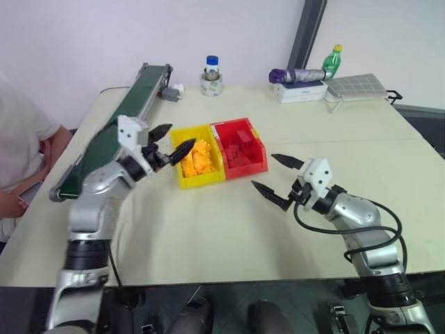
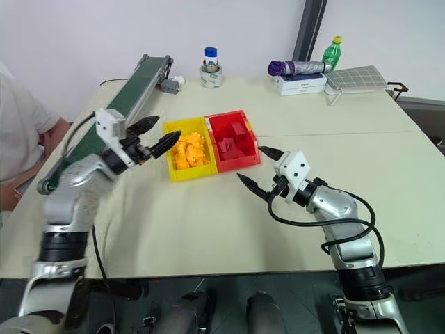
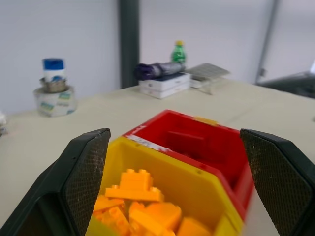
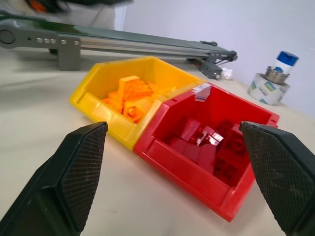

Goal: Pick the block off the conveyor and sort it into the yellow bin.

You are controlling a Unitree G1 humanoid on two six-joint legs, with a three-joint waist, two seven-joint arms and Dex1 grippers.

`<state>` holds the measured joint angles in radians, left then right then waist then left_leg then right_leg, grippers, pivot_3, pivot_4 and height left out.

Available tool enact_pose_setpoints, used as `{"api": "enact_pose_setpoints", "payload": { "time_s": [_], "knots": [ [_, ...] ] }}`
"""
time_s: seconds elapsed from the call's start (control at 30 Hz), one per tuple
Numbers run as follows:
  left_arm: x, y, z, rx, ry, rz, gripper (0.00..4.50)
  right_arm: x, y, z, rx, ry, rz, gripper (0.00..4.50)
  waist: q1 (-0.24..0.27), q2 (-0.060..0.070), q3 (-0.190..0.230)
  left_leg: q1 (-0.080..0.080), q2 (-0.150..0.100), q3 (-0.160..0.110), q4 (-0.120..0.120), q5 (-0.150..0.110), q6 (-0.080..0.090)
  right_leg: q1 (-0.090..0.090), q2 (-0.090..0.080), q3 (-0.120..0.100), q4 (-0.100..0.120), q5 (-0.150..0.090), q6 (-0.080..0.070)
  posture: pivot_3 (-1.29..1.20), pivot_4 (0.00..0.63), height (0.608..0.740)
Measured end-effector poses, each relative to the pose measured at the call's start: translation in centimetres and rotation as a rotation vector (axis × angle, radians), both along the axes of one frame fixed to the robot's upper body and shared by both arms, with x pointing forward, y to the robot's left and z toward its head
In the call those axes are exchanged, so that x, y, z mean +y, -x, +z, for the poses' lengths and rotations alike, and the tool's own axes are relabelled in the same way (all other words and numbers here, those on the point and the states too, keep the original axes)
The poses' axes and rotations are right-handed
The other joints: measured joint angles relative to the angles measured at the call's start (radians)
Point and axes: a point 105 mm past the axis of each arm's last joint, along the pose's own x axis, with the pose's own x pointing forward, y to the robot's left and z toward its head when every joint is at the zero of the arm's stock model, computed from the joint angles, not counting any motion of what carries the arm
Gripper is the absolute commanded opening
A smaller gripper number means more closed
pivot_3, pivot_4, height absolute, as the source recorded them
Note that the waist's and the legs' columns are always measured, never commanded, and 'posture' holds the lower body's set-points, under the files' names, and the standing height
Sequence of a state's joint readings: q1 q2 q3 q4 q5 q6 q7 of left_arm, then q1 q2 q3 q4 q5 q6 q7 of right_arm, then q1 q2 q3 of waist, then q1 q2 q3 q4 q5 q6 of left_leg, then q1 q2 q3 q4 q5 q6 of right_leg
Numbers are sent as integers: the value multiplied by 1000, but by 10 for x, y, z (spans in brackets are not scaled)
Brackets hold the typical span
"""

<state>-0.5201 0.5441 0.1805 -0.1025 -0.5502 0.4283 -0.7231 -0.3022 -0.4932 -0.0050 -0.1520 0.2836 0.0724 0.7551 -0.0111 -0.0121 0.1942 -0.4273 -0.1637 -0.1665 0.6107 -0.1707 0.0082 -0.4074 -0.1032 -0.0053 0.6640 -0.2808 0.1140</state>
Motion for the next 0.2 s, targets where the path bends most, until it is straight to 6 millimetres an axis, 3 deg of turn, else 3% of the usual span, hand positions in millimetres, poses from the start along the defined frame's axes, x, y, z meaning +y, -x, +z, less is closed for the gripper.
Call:
{"api": "enact_pose_setpoints", "payload": {
  "time_s": [0.07,0.2],
  "knots": [
    [8,5,1,-7,-42,2,4444,1,0,2,-9,1,5,4500,2,0,0,1,0,0,0,0,0,0,0,0,0,-2,-4,0,150,740],
    [31,6,-22,80,-98,45,4444,2,-1,5,-26,2,12,4500,2,0,0,1,0,0,0,0,0,0,1,1,0,-1,-5,0,150,740]
  ]
}}
